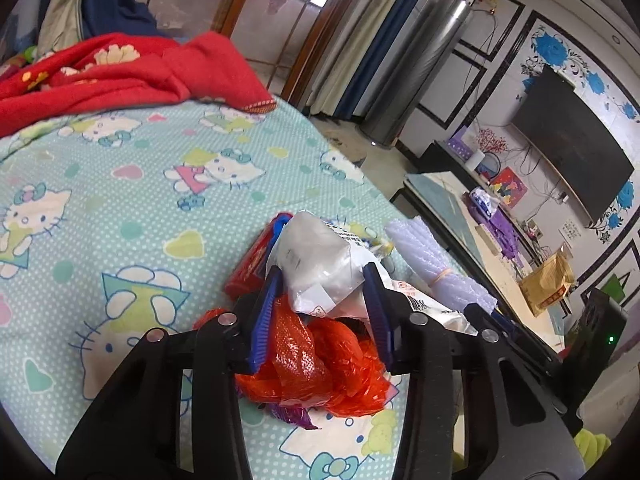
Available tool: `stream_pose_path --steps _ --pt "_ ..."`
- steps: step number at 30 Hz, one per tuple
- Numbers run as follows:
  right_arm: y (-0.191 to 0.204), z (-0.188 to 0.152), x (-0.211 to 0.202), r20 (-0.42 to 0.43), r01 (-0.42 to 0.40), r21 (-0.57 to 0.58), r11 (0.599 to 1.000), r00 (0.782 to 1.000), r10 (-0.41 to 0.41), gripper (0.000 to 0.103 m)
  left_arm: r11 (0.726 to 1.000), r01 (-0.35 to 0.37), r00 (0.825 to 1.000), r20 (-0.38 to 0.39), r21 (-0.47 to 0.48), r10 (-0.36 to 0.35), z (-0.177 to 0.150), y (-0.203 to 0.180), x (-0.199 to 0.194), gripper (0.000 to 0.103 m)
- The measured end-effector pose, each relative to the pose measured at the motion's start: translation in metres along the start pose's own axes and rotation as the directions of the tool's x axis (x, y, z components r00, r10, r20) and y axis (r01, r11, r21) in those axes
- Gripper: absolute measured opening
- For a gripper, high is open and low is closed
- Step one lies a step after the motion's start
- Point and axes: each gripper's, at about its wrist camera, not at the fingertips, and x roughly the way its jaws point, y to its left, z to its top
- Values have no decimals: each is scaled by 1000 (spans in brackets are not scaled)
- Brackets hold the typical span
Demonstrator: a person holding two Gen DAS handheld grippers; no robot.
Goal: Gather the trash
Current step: 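Close the left tool on the white plastic bag while the right tool grasps the white foam net, then lift the white bag and foam net and carry both over the yellow bin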
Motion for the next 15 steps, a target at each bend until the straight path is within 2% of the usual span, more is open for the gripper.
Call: stream_pose_path --steps 3,4,5,11,12,14,15 --pt "1 2 -4 10 -6 -3 1000 1000 6 25 1000 -13 1000 -18 28 13 3 -3 -1 40" --pt "1 3 -5 13 -6 -5 1000 1000 7 25 999 -25 1000 -17 37 26 4 -3 -1 49" --pt "1 3 -6 15 -6 -7 1000 1000 6 25 999 -28 999 -23 45 29 3 -4 -1 53" --pt "3 4 -8 20 -7 -8 1000 1000 7 25 993 -50 996 -71 105 58 7 -6 7 54" --pt "3 5 -9 23 -9 -8 1000 1000 9 25 992 -52 995 -80 116 61 10 -7 9 56" --pt "3 6 -12 31 -7 -10 1000 999 8 25 989 -61 993 -87 134 73 14 -7 10 67" --pt "3 6 -13 34 -6 -11 1000 999 6 25 986 -73 993 -82 147 86 17 -7 10 68"
